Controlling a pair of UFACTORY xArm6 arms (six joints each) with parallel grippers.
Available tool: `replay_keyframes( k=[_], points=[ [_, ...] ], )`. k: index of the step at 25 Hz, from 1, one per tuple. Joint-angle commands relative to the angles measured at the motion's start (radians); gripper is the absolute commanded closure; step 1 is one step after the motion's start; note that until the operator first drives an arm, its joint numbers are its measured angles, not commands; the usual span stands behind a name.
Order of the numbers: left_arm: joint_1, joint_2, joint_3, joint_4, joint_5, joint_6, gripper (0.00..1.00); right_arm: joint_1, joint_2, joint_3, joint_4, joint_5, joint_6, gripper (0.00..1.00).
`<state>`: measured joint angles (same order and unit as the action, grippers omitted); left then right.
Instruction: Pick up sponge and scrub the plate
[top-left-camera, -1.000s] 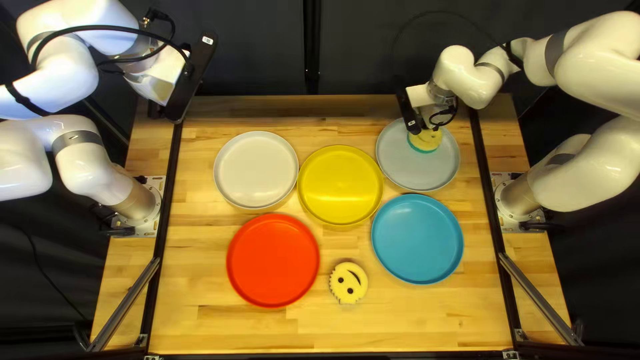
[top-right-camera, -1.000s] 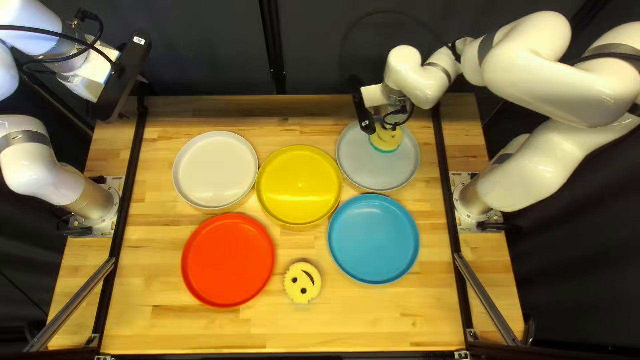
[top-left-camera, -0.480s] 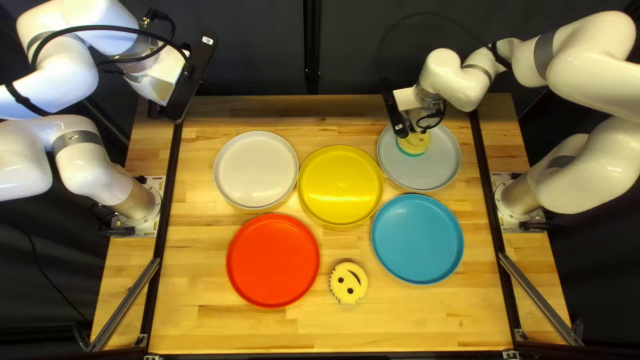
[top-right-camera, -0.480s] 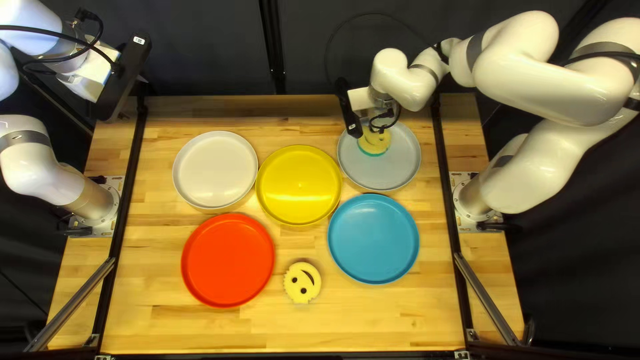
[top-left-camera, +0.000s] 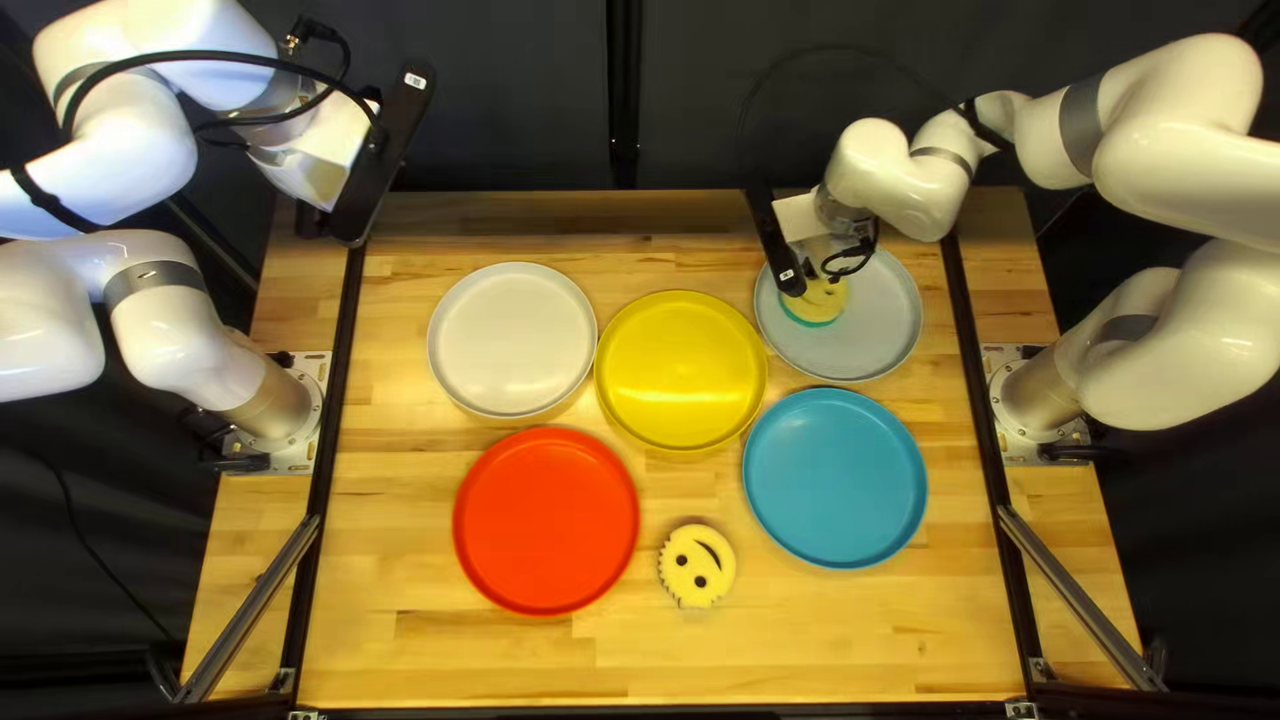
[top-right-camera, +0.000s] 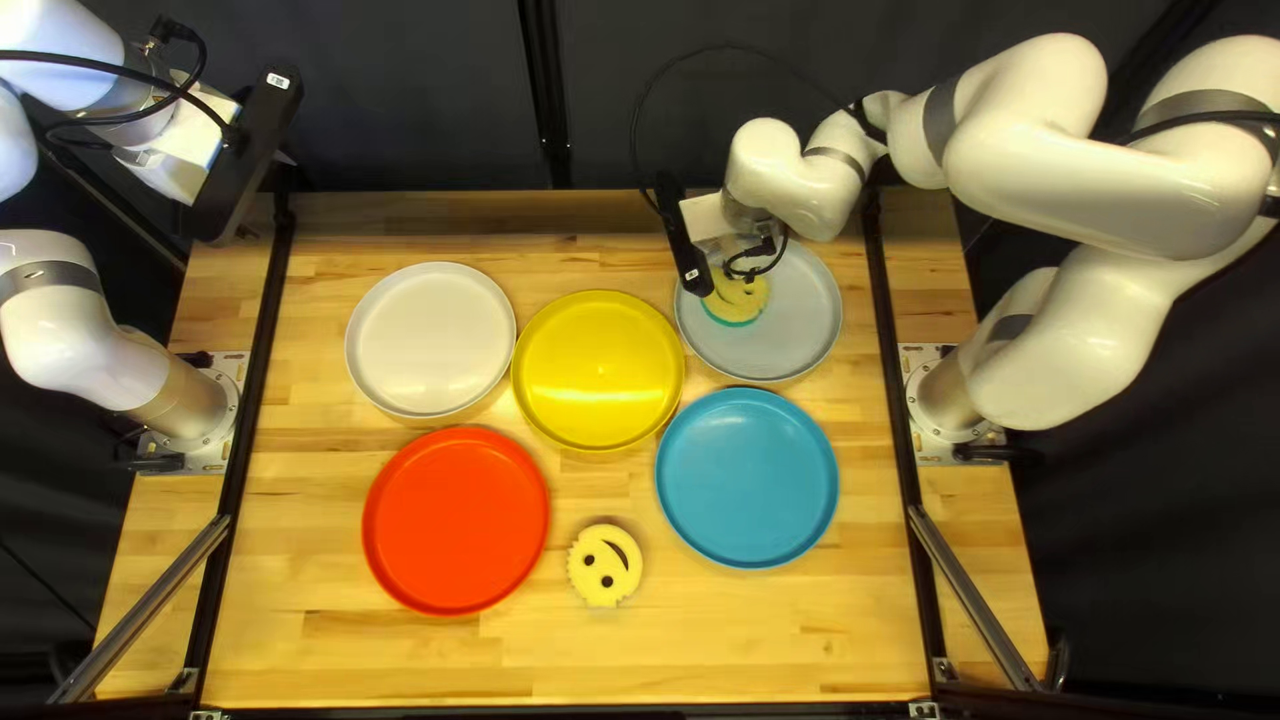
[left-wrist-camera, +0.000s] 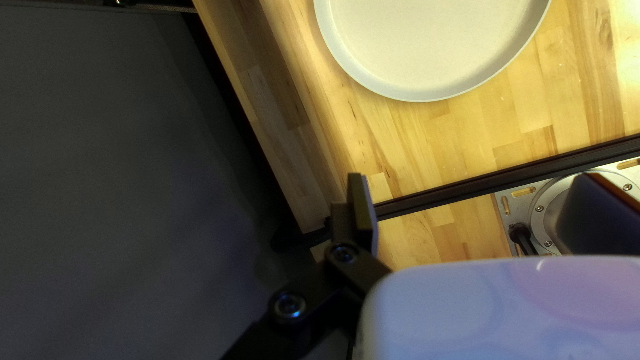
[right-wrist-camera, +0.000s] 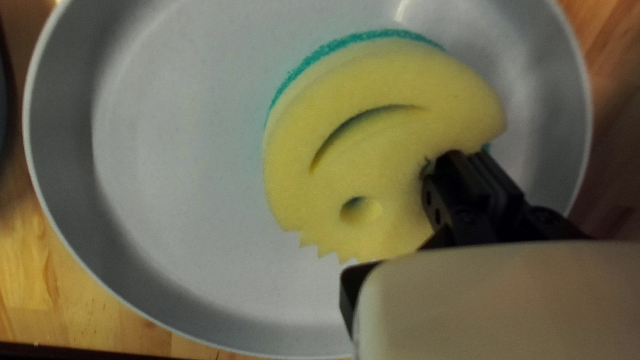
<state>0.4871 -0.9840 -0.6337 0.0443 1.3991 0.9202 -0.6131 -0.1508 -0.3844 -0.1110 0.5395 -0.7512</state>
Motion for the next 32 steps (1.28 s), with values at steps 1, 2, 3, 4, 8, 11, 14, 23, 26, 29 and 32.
replay_keyframes(
  k=[1,2,3,4,8,11,14,23,26,29,32],
  points=[
    [0.000,0.000,0.000,0.000,0.000,0.000,0.00,-0.020,-0.094,0.076,-0.011,0.029,0.007,1.00],
    [0.000,0.000,0.000,0.000,0.000,0.000,0.00,-0.024,-0.115,0.092,-0.012,0.036,0.008,1.00],
    [0.000,0.000,0.000,0.000,0.000,0.000,0.00,-0.029,-0.138,0.108,-0.015,0.046,0.010,1.00],
    [0.000,0.000,0.000,0.000,0.000,0.000,0.00,-0.036,-0.166,0.125,-0.016,0.059,0.009,1.00],
    [0.000,0.000,0.000,0.000,0.000,0.000,0.00,-0.043,-0.194,0.139,-0.019,0.074,0.019,1.00],
    [0.000,0.000,0.000,0.000,0.000,0.000,0.00,-0.008,-0.147,0.105,-0.023,0.057,0.053,1.00],
    [0.000,0.000,0.000,0.000,0.000,0.000,0.00,0.035,-0.089,0.058,-0.026,0.037,0.084,1.00],
    [0.000,0.000,0.000,0.000,0.000,0.000,0.00,0.138,0.073,-0.092,-0.039,-0.008,0.137,1.00],
    [0.000,0.000,0.000,0.000,0.000,0.000,0.00,0.136,0.073,-0.078,-0.043,-0.026,0.129,1.00],
    [0.000,0.000,0.000,0.000,0.000,0.000,0.00,0.118,0.020,-0.023,-0.040,-0.025,0.113,1.00],
    [0.000,0.000,0.000,0.000,0.000,0.000,0.00,0.100,-0.045,0.033,-0.040,-0.014,0.105,1.00]
  ],
)
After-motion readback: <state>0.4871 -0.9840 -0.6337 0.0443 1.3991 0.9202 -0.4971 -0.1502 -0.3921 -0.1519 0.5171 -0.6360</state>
